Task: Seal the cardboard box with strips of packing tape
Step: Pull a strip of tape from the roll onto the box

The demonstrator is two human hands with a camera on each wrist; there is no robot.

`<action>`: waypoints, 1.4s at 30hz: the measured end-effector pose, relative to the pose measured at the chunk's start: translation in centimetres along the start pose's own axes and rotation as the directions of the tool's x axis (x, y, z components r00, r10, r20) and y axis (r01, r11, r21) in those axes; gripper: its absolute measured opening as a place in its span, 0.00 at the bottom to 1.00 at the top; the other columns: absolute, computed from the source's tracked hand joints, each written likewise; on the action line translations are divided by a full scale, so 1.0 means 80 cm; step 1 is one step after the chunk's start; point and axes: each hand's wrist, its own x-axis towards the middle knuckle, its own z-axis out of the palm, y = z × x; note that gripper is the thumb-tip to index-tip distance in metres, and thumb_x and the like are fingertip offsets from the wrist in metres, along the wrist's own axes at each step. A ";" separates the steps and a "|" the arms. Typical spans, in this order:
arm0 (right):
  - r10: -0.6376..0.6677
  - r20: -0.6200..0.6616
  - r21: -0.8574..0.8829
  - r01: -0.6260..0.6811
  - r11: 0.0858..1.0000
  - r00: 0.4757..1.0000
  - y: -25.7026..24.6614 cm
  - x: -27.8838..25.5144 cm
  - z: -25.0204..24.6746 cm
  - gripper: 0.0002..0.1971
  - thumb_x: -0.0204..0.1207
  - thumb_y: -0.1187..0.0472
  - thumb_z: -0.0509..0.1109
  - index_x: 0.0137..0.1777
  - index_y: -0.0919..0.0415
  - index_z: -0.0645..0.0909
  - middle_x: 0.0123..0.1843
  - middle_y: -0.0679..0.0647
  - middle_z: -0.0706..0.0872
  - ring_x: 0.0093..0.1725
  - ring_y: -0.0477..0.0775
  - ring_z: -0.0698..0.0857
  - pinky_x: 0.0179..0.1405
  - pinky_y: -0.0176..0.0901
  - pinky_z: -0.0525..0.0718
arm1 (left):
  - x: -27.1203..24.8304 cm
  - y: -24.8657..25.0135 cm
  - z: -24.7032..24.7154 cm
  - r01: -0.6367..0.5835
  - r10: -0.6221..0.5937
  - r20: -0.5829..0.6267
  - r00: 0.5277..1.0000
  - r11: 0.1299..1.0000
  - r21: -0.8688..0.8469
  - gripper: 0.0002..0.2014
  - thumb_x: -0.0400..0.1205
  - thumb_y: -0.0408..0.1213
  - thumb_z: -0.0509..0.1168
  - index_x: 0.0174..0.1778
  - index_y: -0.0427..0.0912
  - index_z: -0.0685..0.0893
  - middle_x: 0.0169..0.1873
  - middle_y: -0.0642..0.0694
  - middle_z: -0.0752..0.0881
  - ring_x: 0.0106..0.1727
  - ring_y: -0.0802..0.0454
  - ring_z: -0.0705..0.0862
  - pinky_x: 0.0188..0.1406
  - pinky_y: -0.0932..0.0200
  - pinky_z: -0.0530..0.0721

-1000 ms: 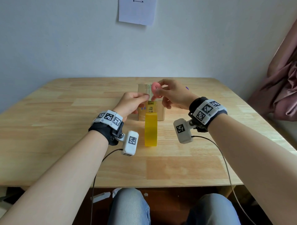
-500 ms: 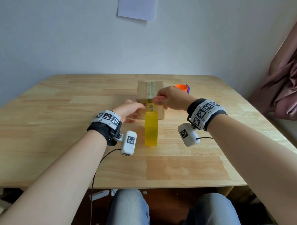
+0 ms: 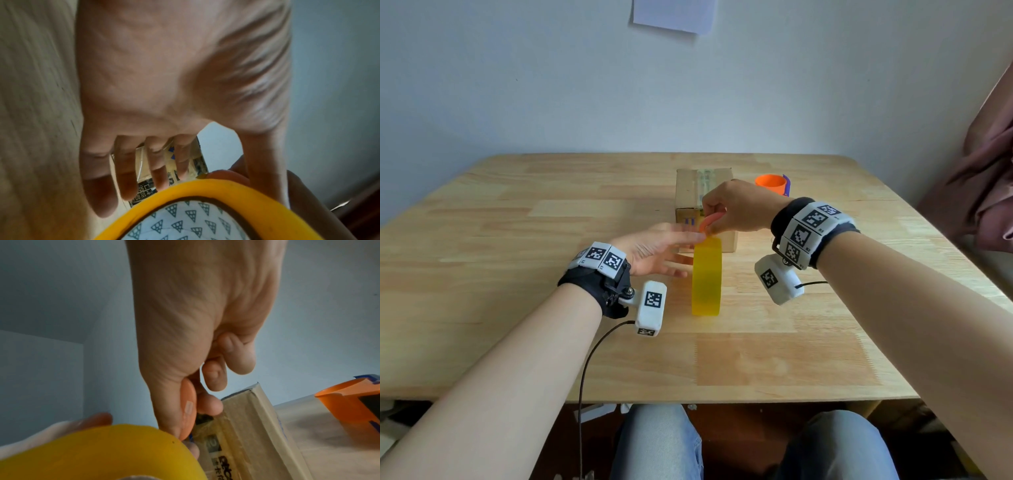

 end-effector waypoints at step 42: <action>-0.013 0.083 -0.069 0.019 0.997 0.996 -0.012 0.004 -0.001 0.12 0.74 0.54 0.77 0.32 0.46 0.79 0.36 0.45 0.81 0.35 0.47 0.78 0.32 0.41 0.74 | 0.032 0.008 0.010 0.048 -0.010 -0.349 0.937 0.994 0.100 0.15 0.83 0.42 0.74 0.63 0.39 0.89 0.57 0.39 0.93 0.51 0.47 0.89 0.49 0.52 0.85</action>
